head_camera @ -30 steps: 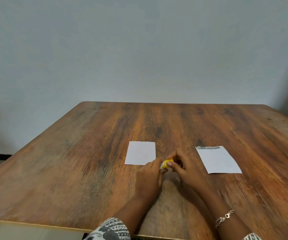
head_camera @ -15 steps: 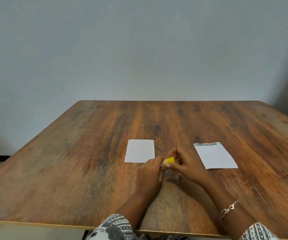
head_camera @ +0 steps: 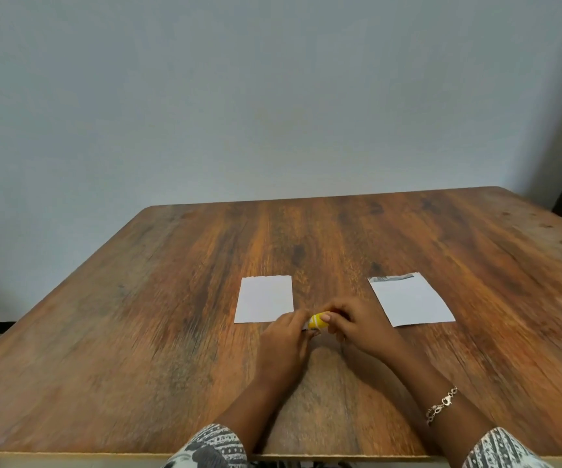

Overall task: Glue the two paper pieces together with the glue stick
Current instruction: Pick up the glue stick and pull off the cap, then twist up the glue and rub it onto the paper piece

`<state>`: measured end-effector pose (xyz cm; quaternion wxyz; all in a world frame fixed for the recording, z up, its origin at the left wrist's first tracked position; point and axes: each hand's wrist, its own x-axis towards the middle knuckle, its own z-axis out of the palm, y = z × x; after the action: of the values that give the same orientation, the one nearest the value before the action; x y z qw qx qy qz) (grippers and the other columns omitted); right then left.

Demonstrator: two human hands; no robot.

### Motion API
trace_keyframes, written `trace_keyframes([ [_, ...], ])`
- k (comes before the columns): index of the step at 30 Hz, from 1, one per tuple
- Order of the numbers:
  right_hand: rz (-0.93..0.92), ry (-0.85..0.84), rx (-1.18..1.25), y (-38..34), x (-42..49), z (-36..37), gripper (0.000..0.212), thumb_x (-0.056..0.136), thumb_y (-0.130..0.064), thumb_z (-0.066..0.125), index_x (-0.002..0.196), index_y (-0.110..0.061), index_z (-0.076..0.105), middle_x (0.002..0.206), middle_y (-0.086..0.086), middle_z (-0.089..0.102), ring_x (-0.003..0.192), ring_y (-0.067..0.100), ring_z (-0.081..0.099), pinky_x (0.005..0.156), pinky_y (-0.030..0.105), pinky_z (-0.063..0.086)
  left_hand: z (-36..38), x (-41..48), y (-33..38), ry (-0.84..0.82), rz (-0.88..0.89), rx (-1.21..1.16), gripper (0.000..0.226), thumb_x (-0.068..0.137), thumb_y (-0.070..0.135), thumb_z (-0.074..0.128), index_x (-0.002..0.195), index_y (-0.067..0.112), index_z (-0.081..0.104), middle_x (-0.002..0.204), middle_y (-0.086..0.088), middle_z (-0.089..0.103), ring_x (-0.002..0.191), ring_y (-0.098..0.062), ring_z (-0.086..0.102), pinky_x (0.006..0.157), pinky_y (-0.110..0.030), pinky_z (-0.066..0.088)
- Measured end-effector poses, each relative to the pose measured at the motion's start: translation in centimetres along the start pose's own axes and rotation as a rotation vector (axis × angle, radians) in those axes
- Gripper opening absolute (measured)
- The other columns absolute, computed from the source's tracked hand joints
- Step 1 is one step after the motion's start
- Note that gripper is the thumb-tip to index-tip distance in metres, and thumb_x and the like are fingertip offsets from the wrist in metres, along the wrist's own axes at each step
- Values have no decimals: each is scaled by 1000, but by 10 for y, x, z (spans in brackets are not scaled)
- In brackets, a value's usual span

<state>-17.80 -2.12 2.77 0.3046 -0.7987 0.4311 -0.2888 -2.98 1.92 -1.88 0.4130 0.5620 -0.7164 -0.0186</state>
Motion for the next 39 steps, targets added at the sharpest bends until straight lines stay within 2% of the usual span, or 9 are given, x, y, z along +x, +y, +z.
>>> trace_keyframes([
  [2, -57, 17, -74, 1, 1, 0, 7, 85, -14, 60, 88, -10, 65, 71, -6, 60, 60, 2, 54, 56, 8, 41, 1, 0, -1, -8, -9, -27, 28, 85, 22, 56, 109, 10, 62, 101, -10, 70, 90, -22, 64, 76, -34, 53],
  [6, -137, 74, -123, 5, -4, -3, 9, 81, -10, 64, 84, -16, 58, 85, 1, 61, 78, 13, 56, 68, 20, 45, -1, 0, -1, -38, -44, -87, 28, 88, 21, 51, 112, 11, 60, 108, -9, 68, 96, -20, 61, 82, -31, 50],
  [10, -15, 233, 65, 20, -10, -14, 13, 83, -9, 62, 90, -19, 60, 87, -10, 61, 83, 10, 59, 67, 11, 46, -3, 0, 0, 18, -30, -74, 25, 84, 23, 50, 103, 13, 63, 100, -6, 68, 93, -18, 58, 75, -29, 47],
  [13, 77, 252, 130, 32, -8, -17, 23, 87, -8, 56, 103, -22, 64, 99, -7, 59, 94, 9, 55, 78, 17, 45, -1, 1, -3, 71, -30, -33, 21, 82, 21, 55, 100, 15, 64, 98, 0, 68, 95, -18, 53, 74, -29, 43],
  [22, 147, 366, 142, 44, 19, -13, 11, 74, -1, 70, 75, -9, 62, 78, -1, 62, 78, 16, 59, 67, 16, 43, -3, -1, 2, 81, -141, -194, 22, 88, 11, 53, 106, 23, 59, 98, 18, 54, 88, 12, 47, 74, -7, 38],
  [29, 171, 290, 23, 54, 19, -9, 15, 75, 1, 68, 78, -11, 59, 88, 7, 64, 87, 23, 61, 76, 27, 48, 0, 5, -1, 148, -195, -229, 15, 83, 11, 62, 98, 16, 63, 95, 11, 56, 83, 5, 51, 71, -11, 44],
  [32, 158, 259, -49, 50, 16, -10, 19, 76, -3, 68, 93, -9, 59, 102, 6, 60, 95, 19, 56, 79, 25, 43, 1, 9, -3, 201, -283, -302, 16, 80, 13, 66, 95, 15, 64, 94, 10, 60, 83, 2, 54, 72, -10, 43],
  [35, -28, 391, -51, 31, 7, -6, 22, 81, -11, 64, 101, -20, 59, 109, -5, 58, 97, 7, 53, 78, 16, 42, -1, 18, 3, 271, -331, -387, 14, 77, 16, 71, 88, 15, 62, 86, 11, 61, 80, 1, 56, 67, -2, 40],
  [39, -140, 114, 220, 5, -3, 22, 38, 76, -22, 67, 110, -30, 54, 104, -13, 62, 96, 0, 58, 80, 8, 45, -5, 33, 17, 343, -341, -532, 21, 75, 13, 72, 73, 25, 54, 71, 12, 58, 69, -3, 55, 62, -8, 42],
])
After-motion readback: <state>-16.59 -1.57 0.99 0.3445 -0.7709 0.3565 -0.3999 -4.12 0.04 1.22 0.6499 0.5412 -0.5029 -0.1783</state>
